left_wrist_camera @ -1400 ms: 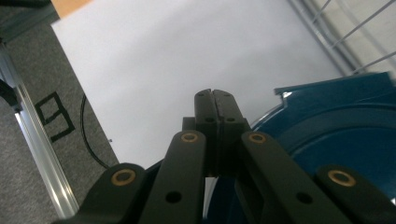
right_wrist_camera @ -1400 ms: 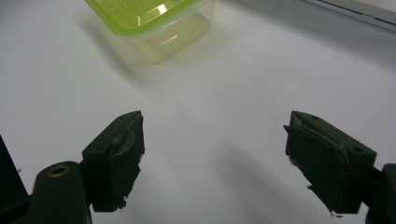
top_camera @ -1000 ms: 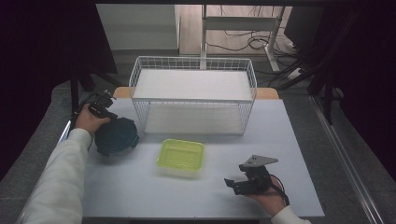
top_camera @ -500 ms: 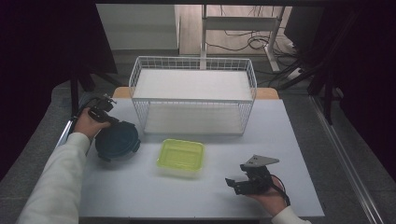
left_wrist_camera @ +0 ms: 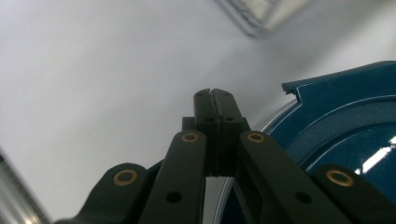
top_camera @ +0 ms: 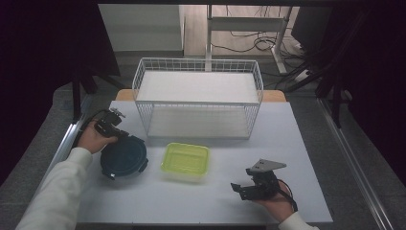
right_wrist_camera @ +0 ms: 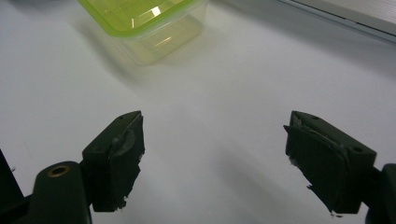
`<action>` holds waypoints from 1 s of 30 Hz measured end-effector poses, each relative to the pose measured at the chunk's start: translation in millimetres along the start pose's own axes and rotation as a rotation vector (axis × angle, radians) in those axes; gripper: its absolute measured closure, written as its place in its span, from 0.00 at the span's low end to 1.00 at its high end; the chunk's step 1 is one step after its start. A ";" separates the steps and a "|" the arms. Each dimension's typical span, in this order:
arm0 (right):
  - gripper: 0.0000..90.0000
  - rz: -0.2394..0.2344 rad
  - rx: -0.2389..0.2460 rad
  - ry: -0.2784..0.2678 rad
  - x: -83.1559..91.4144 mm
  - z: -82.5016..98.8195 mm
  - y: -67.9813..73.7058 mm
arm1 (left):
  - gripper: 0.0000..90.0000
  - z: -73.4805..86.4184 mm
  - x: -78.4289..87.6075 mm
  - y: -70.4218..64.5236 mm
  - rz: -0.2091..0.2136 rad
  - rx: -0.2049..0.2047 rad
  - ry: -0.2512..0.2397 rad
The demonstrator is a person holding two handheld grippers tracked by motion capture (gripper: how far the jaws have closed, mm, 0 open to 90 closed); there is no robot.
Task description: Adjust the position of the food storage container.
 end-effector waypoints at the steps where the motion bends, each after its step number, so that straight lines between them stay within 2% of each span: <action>1: 0.22 0.000 0.001 -0.001 0.1 -0.2 0.4 | 1.00 1.6 0.4 -3.7 0.002 -0.006 -0.001; 5: 0.22 -0.001 0.004 -0.003 0.9 -0.9 1.4 | 1.00 6.4 1.7 -15.0 0.010 -0.029 -0.001; 7: 0.22 0.000 0.005 -0.004 1.5 -1.2 1.7 | 1.00 11.6 3.0 -25.8 0.025 -0.042 -0.003; 16: 0.22 -0.003 0.009 -0.007 3.0 -2.0 3.3 | 1.00 26.6 6.1 -45.3 0.071 -0.045 -0.018; 20: 0.22 0.003 -0.004 -0.011 2.9 -2.1 1.6 | 1.00 33.8 6.8 -61.0 0.099 -0.068 -0.020; 30: 0.22 0.009 -0.004 0.002 1.5 -1.1 4.1 | 1.00 42.4 7.3 -85.8 0.131 -0.123 -0.004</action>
Point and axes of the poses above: each handheld gripper's, and its own axes: x roughly backward along the jaws, z roughly out of its underside, y roughly to its left, the point moved 8 cm from there along -x, roughly forward along the jaws, and after that the axes turned 7 degrees about x, right-handed, at the moved point
